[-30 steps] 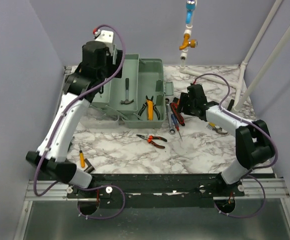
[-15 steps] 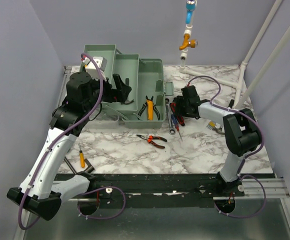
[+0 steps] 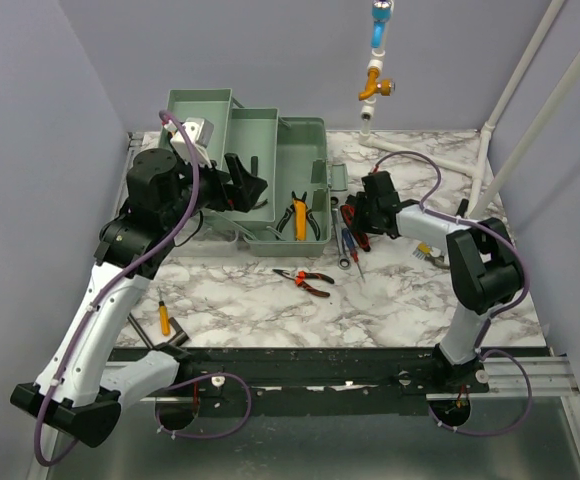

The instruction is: Pack the tool kit

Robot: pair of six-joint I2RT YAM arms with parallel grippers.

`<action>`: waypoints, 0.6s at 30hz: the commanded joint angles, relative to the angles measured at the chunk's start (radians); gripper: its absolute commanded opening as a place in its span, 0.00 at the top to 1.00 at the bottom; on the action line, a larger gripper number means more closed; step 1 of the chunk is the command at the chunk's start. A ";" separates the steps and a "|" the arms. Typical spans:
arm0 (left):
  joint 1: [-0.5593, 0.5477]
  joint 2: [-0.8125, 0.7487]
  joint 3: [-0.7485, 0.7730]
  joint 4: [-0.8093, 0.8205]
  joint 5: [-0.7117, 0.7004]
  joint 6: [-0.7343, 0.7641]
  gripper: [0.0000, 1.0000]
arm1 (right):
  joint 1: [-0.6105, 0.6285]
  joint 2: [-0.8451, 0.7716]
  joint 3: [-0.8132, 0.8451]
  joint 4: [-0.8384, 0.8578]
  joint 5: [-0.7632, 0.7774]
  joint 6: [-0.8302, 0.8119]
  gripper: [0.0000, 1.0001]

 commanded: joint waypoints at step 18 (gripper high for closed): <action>-0.003 -0.090 -0.045 -0.074 0.066 0.024 0.05 | 0.044 0.006 -0.021 -0.044 0.076 -0.031 0.54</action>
